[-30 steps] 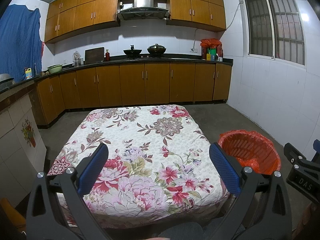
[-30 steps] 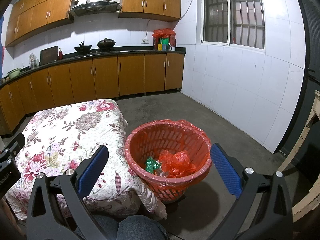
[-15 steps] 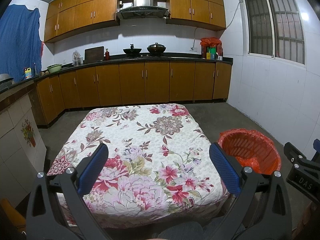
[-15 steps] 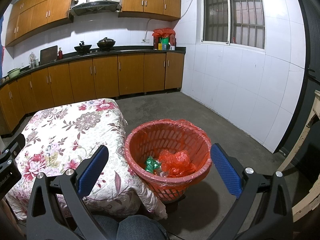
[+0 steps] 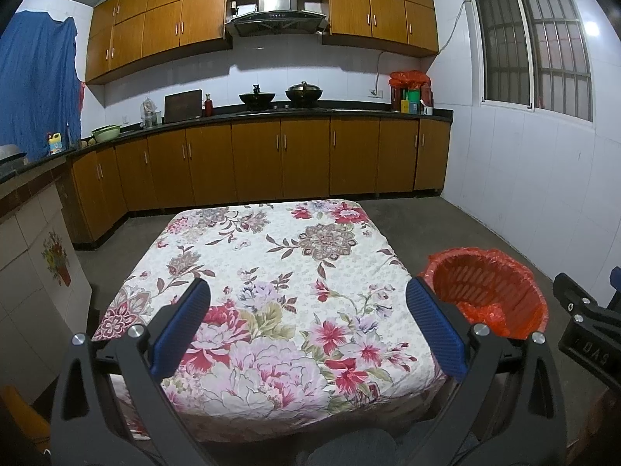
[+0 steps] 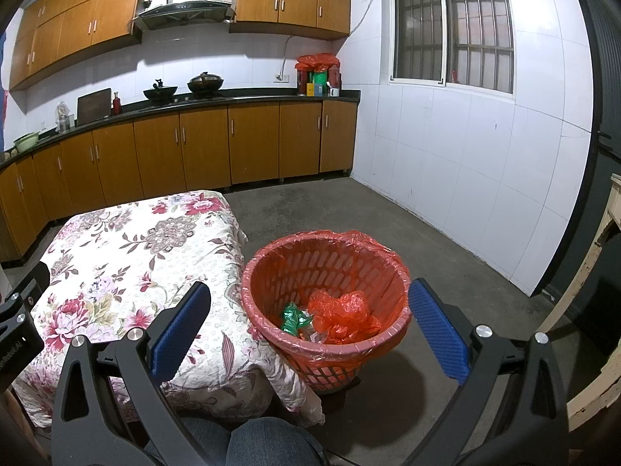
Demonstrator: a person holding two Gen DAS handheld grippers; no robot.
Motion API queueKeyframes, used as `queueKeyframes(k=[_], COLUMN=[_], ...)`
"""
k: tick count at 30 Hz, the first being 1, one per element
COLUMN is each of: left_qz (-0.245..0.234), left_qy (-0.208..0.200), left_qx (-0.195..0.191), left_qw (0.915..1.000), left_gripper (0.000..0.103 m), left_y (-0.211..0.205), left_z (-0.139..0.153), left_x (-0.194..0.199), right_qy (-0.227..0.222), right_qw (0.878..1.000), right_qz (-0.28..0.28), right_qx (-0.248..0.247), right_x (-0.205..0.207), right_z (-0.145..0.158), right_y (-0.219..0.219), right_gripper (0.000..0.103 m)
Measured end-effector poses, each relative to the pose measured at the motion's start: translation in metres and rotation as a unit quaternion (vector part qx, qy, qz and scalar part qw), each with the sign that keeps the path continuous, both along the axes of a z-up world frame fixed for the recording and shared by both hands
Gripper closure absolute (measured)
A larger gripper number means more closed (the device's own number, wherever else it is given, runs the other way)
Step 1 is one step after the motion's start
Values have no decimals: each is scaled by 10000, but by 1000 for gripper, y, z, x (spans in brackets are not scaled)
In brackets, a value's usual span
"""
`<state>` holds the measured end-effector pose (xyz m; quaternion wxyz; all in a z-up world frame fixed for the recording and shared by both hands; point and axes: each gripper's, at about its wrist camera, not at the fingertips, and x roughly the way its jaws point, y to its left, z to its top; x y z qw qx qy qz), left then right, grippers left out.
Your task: Collect trash
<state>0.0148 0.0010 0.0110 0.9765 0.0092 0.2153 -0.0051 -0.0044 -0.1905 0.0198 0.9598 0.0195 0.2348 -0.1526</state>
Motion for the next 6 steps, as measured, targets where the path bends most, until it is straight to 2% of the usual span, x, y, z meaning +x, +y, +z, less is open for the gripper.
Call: queueKeyframes(k=[6], left_qz=[-6], left_qy=[48], left_qx=[-27], left_qw=[10000], left_gripper=[4], left_y=[3], left_z=[1], left_x=[5], right_qy=[4], right_qw=[10000], right_qz=[0], right_qx=[1], right_x=[0], right_z=[0], right_y=[0], right_gripper=[2])
